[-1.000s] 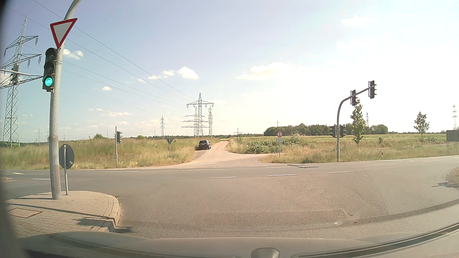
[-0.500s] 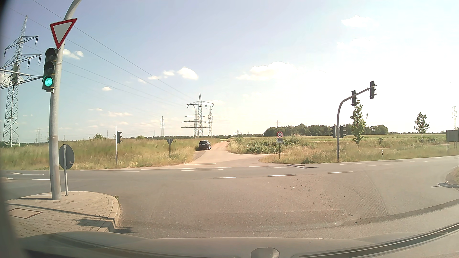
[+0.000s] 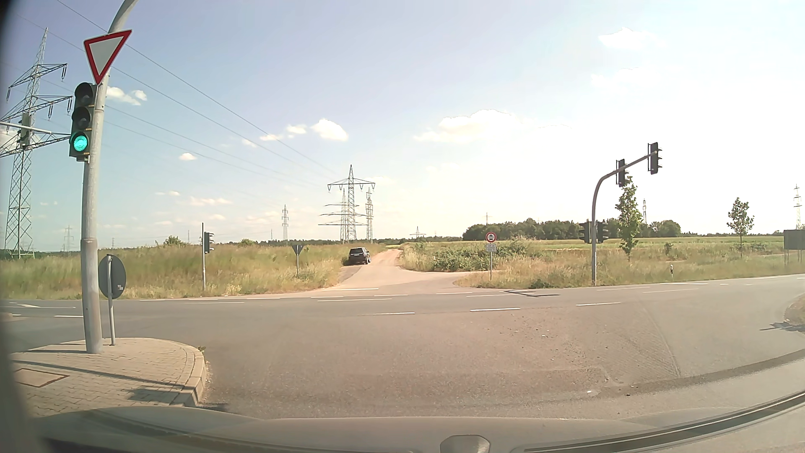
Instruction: Follow the waypoints while adhering to traffic rules and regulations
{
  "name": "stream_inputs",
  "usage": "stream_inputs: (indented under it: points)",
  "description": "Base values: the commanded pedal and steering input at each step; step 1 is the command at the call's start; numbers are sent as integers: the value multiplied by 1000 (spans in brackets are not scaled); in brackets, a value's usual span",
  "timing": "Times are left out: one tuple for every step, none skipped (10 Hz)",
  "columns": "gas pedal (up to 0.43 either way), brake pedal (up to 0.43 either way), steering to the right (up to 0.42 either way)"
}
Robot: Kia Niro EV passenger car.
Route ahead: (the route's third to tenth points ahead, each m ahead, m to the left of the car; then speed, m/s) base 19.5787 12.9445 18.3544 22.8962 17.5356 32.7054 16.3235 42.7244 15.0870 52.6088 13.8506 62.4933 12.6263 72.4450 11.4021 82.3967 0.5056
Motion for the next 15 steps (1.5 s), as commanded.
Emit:
stream_inputs:
  points:
    - [87, 37, -20]
    - [98, 37, -19]
    - [110, 37, -19]
    - [118, 37, -20]
    - [138, 37, -19]
    - [150, 30, -19]
    - [150, 30, -18]
    - [157, 37, -16]
    - [169, 30, -14]
    - [177, 37, -12]
    - [189, 37, -10]
    - [220, 37, -12]
    - [220, 30, -14]
    - [220, 37, -23]
    - [220, 37, -42]
